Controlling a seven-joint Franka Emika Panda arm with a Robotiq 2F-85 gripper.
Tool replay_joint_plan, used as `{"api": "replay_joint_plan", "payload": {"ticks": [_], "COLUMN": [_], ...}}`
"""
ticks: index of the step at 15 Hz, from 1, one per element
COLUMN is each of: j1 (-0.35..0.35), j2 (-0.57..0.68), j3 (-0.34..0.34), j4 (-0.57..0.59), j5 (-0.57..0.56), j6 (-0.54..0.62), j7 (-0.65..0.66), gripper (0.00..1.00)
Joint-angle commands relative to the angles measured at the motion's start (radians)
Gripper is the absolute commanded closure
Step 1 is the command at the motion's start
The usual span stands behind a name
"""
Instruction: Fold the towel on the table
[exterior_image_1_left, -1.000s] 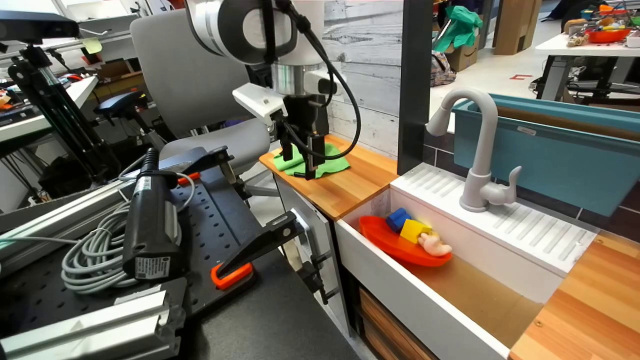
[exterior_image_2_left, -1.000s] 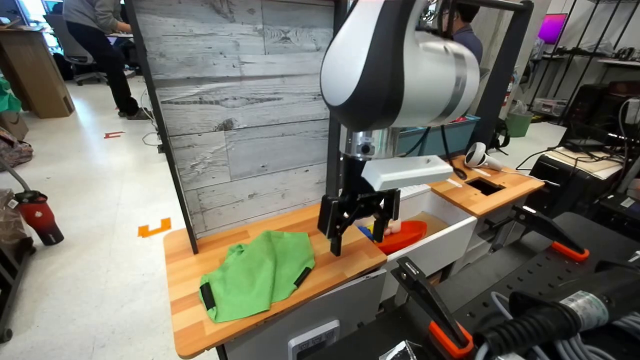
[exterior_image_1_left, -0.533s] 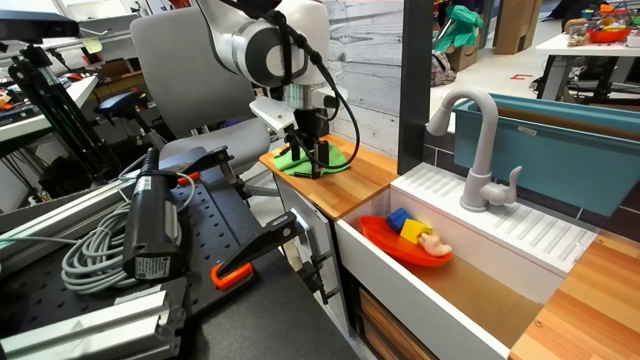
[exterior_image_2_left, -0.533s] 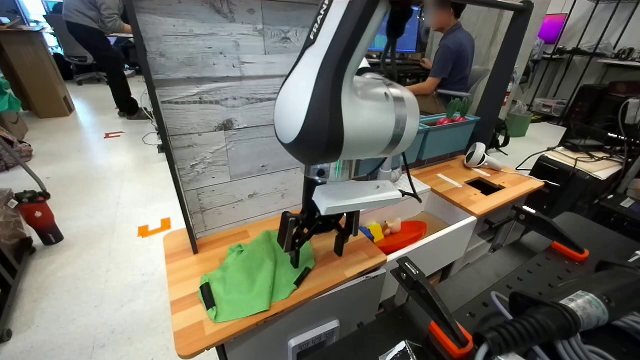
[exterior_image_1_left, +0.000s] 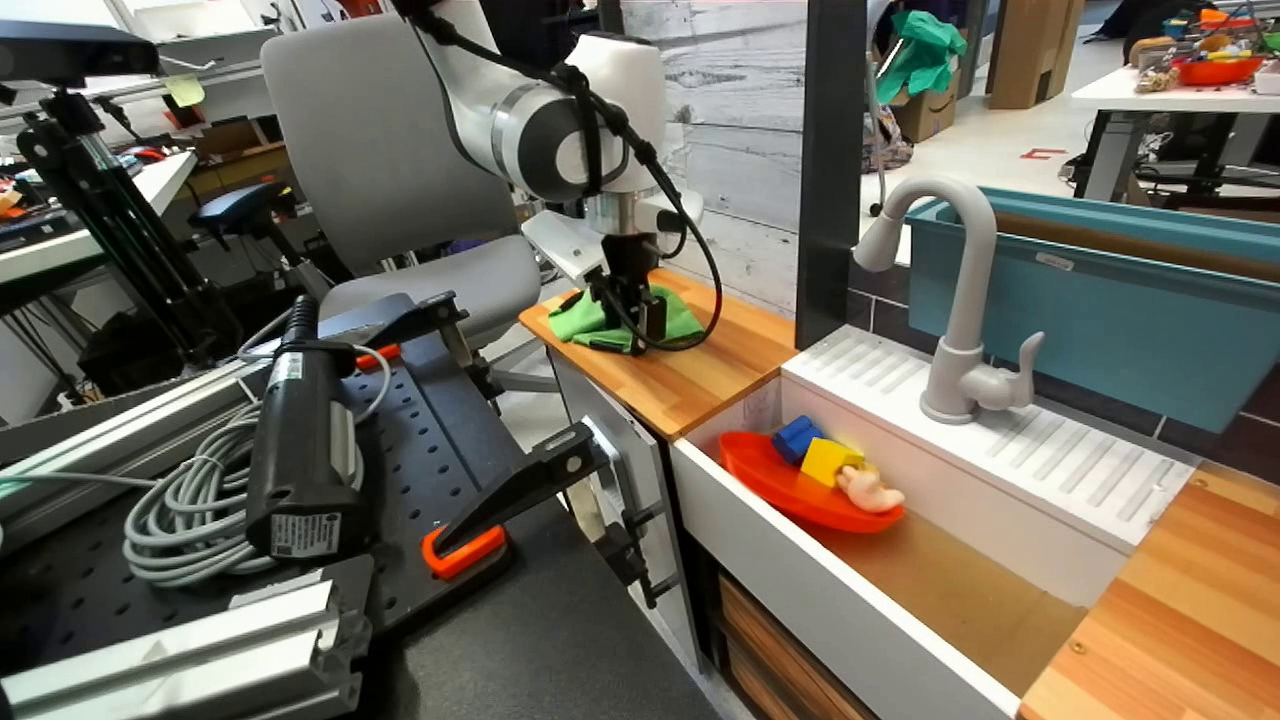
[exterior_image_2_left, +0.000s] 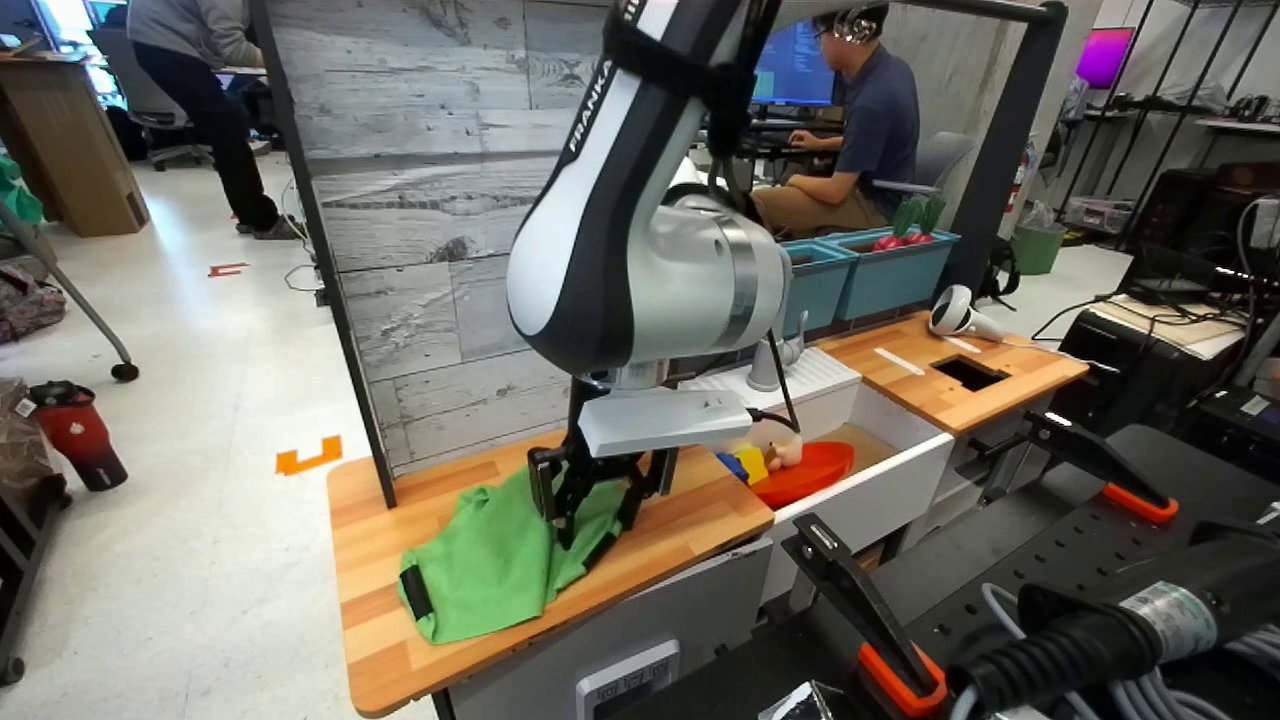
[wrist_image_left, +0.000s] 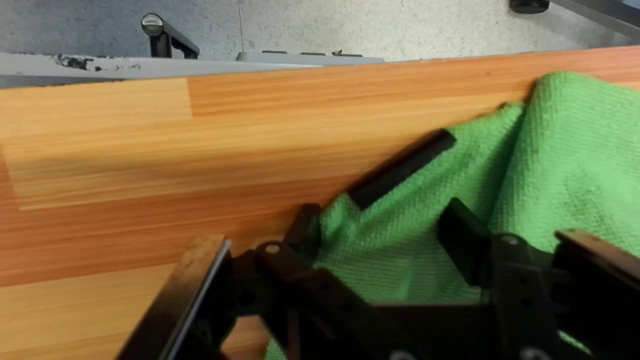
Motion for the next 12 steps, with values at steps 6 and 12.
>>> {"api": "replay_joint_plan", "payload": {"ticks": [6, 12], "j1": [-0.019, -0.109], "j2": [-0.048, -0.164], "j3": [-0.009, -0.006], "j4": [-0.06, -0.19], "j5": [0.004, 0.013], "j6": [0.043, 0.07], "j7": [-0.021, -0.058], "gripper": [1.0, 0.99]}}
